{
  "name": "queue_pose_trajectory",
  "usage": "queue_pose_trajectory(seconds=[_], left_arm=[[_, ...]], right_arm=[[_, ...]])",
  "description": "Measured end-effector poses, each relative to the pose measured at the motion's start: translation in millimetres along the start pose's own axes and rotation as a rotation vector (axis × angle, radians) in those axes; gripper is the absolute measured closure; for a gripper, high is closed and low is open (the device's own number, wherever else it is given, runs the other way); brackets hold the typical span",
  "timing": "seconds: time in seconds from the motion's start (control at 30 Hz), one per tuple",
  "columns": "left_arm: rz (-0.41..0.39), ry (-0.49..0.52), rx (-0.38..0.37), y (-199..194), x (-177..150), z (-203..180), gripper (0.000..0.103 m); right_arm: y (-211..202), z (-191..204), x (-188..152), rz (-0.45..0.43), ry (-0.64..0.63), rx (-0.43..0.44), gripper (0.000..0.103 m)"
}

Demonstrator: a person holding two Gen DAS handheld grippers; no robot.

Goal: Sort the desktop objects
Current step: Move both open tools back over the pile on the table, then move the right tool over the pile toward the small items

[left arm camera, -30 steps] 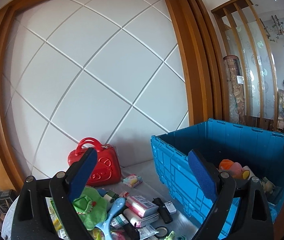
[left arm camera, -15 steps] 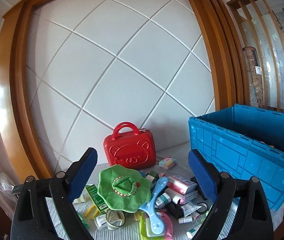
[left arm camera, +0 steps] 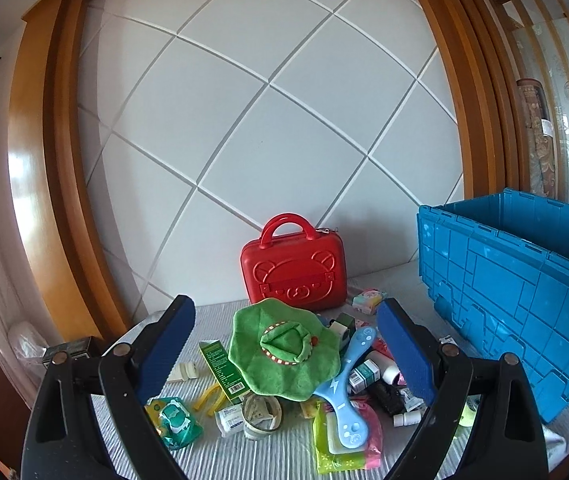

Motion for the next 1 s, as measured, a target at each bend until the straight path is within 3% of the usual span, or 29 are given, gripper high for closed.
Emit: queue_pose_trajectory(seconds=[0.77,1.0], left_arm=[[0.076,-0.079,0.130,39.6,-22.7,-11.3,0.010],[0.118,-0.081,0.195,48.9,-50.8,-4.6,0.010]], right_arm=[[60.0,-15.3,-11.2,0.071,-0.077,0.115,0.026],[85.3,-15.5,-31.0,0.128,-0.090,0.150,0.025]])
Point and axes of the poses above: each gripper's, at about its wrist camera, not at the fingertips, and y roughly the way its jaws point, z to its left, x to its top, the point moved 1 cm from there along y, roughly the way its jaws point, and after that the axes turned 12 degrees about -x, right-handed, at the moved point
